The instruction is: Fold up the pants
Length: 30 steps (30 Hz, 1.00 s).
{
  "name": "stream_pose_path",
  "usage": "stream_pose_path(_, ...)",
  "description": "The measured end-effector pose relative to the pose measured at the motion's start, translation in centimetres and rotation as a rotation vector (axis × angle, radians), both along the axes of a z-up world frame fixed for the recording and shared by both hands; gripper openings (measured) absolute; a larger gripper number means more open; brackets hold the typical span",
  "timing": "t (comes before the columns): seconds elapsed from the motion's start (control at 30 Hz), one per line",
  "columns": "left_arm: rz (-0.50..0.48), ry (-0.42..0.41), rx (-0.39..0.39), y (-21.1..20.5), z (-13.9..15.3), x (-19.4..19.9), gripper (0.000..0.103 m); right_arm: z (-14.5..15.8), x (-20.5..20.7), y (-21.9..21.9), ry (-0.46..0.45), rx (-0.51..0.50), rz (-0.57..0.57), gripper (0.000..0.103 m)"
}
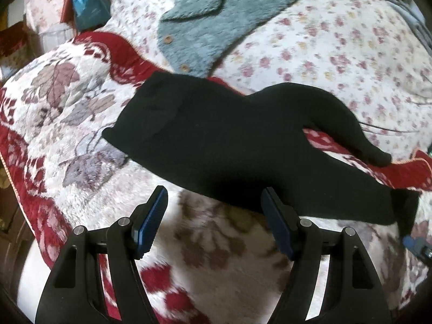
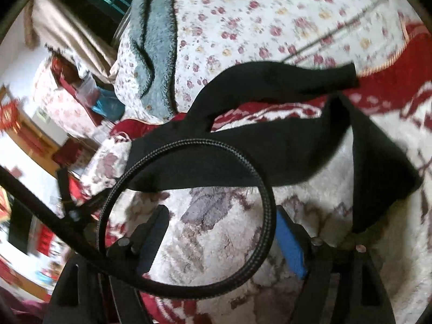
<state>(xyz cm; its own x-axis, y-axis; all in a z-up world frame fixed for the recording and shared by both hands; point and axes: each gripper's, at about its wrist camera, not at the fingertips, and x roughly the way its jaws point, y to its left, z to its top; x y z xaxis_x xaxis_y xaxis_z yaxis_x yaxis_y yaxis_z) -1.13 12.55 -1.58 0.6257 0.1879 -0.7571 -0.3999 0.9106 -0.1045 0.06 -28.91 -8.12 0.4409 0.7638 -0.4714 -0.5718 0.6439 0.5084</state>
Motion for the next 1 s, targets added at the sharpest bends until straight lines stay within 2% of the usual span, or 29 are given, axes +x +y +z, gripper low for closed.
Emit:
stream_pose_path(0.17, -0.061, -0.035, 0.025, -2.8, 1.3, -0.6, 0.072, 1.3, -2.1, 1.6, -0.139, -0.108, -0.06, 0.08)
stream_pose_path(0.27, -0.088, -0.05, 0.032, -4.1, 1.8, -0.9, 0.072, 1.7, -2.9, 2.3, -0.178, -0.136, -0.064, 0.08)
stream_pose_path(0.53, -0.142, -0.042, 0.044, -6.7, 1.6, -1.3, 0.072, 1.9, -4.3, 2.5, -0.218, -0.182, -0.087, 0.08)
stream_pose_path(0.83, -0.187, -0.012, 0.049, -8.7, 0.5, -1.0, 0.072, 1.2, -4.5, 2.4, -0.216, -0.213, -0.108, 0.08)
stream_pose_path(1.0, -0.202, -0.032, 0.061, -9.3, 0.5, -1.2, 0.072, 0.8, -4.5, 2.6, -0.204, -0.212, -0.096, 0.08)
